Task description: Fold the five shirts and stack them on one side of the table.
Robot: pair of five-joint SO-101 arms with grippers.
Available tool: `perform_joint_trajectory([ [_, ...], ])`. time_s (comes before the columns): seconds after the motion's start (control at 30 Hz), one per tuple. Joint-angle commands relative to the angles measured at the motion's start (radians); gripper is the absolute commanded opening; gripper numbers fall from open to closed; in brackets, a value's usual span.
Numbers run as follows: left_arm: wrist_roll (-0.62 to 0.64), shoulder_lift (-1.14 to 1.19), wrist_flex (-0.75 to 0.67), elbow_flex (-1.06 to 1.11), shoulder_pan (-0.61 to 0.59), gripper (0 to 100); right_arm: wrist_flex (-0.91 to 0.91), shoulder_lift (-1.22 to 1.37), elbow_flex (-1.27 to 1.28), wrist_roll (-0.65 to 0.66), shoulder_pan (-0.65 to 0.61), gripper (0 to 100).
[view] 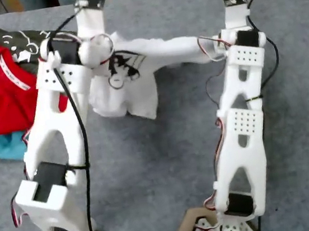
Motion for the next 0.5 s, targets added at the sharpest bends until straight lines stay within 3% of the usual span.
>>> perform_joint_trajectory([
  [0.0, -0.014, 0.015, 0.152, -0.278, -0.01, 3, -0.014, -0.019, -0.042, 0.051, -0.025, 1.3],
  [0.07, -0.021, 0.028, 0.235, -0.38, -0.015, 3, -0.005, -0.021, -0.044, 0.083, -0.04, 1.3],
  [0.17, -0.06, 0.006, 0.238, -0.406, -0.041, 3, 0.025, -0.064, -0.048, 0.092, -0.049, 1.3],
  [0.47, -0.075, -0.35, 0.238, -0.239, -0.05, 3, 0.224, -0.308, -0.047, 0.087, -0.06, 1.3],
])
